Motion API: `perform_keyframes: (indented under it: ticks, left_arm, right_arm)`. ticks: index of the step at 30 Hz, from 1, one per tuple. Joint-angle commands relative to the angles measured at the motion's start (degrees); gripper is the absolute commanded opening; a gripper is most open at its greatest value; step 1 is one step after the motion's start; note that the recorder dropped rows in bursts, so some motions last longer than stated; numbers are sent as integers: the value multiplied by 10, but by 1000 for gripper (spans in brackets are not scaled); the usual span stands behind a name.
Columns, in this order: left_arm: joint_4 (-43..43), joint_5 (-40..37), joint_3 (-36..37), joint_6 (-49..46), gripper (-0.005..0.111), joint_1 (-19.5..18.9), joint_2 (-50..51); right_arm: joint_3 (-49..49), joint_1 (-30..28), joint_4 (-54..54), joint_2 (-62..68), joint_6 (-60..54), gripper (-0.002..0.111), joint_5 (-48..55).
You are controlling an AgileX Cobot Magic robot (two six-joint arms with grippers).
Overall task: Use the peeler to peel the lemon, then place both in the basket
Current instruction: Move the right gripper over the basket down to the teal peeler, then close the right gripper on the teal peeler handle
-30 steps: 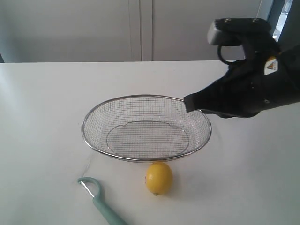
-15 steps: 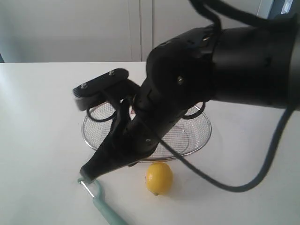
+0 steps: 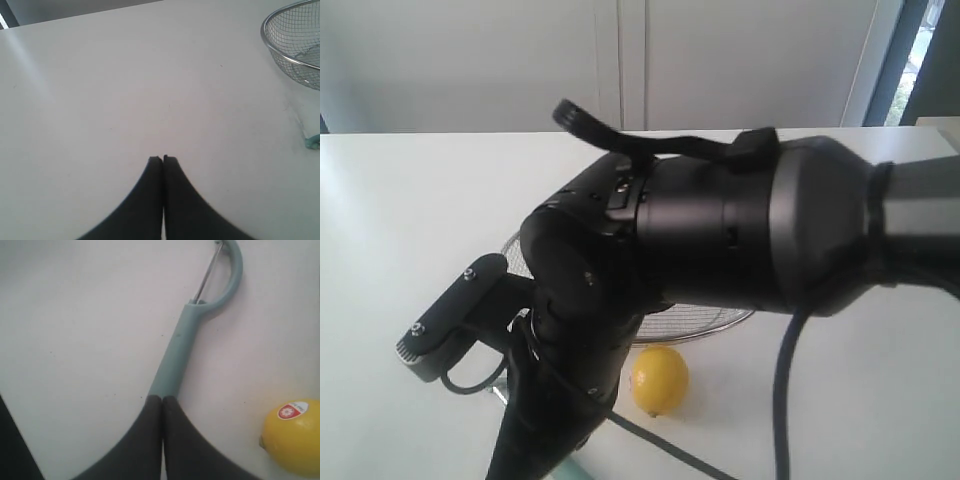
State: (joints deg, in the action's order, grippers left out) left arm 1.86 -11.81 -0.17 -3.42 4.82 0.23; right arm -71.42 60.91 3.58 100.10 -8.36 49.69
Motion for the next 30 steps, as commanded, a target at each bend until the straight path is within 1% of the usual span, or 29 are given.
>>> perform_keyframes:
  ticks: [1,3,9,14,17,23,26,30]
  left_arm:
    - [0,-2,2,4,0,-1,-2]
    - [0,-2,2,4,0,-1,-2]
    - [0,-2,2,4,0,-1,-2]
    - [0,-2,2,4,0,-1,-2]
    - [0,-2,2,4,0,-1,-2]
    - [0,-2,2,4,0,-1,-2]
    - [0,-2,2,4,0,-1,-2]
    - [0,-2,2,4,0,-1,-2]
  right_arm:
    - [-6,2,6,22,54,0,5]
    - [-8,2,6,30,105,0,3]
    - [-11,2,5,49,105,0,-7]
    - [-11,2,5,57,97,1,-35]
    - [-11,2,5,57,95,10,-56]
    - [-11,2,3,64,87,42,-68]
    - [-11,2,-4,76,84,49,-69]
    - [-11,2,-9,93,84,49,-74]
